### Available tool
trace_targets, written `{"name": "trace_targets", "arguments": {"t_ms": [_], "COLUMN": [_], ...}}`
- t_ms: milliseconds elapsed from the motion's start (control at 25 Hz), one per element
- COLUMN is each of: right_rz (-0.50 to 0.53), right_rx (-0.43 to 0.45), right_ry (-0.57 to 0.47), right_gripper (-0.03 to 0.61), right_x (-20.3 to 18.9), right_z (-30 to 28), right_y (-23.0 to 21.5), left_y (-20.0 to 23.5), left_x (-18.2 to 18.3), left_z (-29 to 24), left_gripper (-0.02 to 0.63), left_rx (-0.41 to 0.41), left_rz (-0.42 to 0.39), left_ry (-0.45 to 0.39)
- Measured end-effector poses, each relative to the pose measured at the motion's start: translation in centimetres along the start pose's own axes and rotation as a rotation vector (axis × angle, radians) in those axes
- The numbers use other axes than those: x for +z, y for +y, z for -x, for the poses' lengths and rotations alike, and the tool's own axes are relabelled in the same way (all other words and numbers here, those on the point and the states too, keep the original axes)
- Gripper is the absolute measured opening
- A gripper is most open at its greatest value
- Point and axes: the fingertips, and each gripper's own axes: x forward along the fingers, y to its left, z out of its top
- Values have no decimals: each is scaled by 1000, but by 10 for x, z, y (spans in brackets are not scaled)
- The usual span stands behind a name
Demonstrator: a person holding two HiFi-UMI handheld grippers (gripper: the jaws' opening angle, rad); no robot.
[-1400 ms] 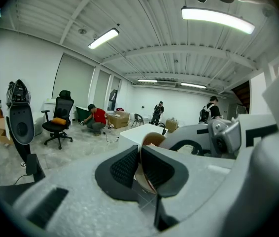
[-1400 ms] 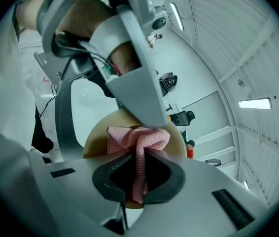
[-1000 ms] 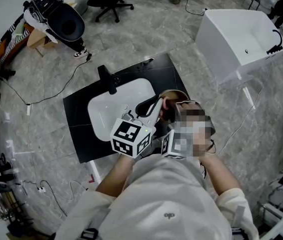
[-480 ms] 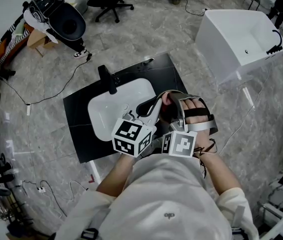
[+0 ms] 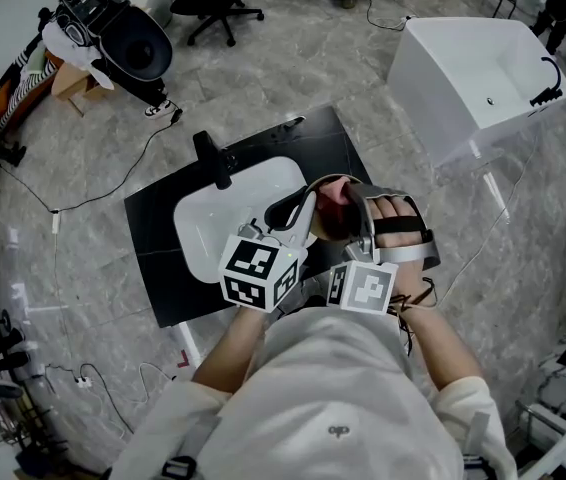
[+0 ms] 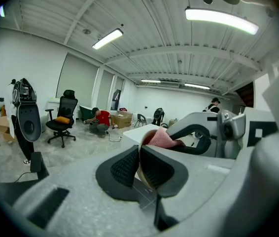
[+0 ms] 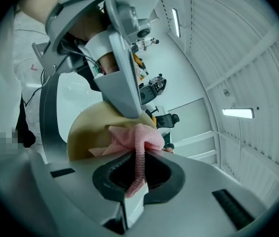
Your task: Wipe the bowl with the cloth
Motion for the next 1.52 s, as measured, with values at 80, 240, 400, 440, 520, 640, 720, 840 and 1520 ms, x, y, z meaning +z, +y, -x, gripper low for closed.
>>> {"name": "trace_targets", "arguments": {"t_ms": [80, 240, 400, 440, 520, 640, 720, 840, 1520], "right_rz": [0, -5, -10, -8, -9, -32, -54, -62, -348], "right_rx": [19, 49, 63, 72, 107, 160, 182, 197, 367], "right_ry": [4, 13, 6, 1, -14, -35, -46, -49, -172], "right_gripper": [17, 17, 17, 17, 17, 17, 17, 17, 17], "right_x": [-1, 0, 4, 7, 12, 19, 22, 20, 49], "right_z": [-1, -6, -6, -5, -3, -1, 0, 1, 25], "right_y": [6, 17, 23, 26, 36, 49, 52, 53, 52], "left_y": [-1, -9, -9, -8, -6, -7, -8, -7, 2], "left_x": [1, 2, 4, 5, 7, 8, 6, 4, -4], "left_z": [1, 1, 4, 5, 6, 6, 6, 5, 3], "left_gripper": [25, 25, 26, 26, 26, 26, 26, 26, 25], "left_rx": [1, -25, -22, -18, -14, -17, -16, -10, 28], "left_rz": [-14, -21, -25, -23, -19, -32, -39, -44, -39], "left_ry": [-4, -3, -12, -18, -28, -30, -27, -23, -42]}}
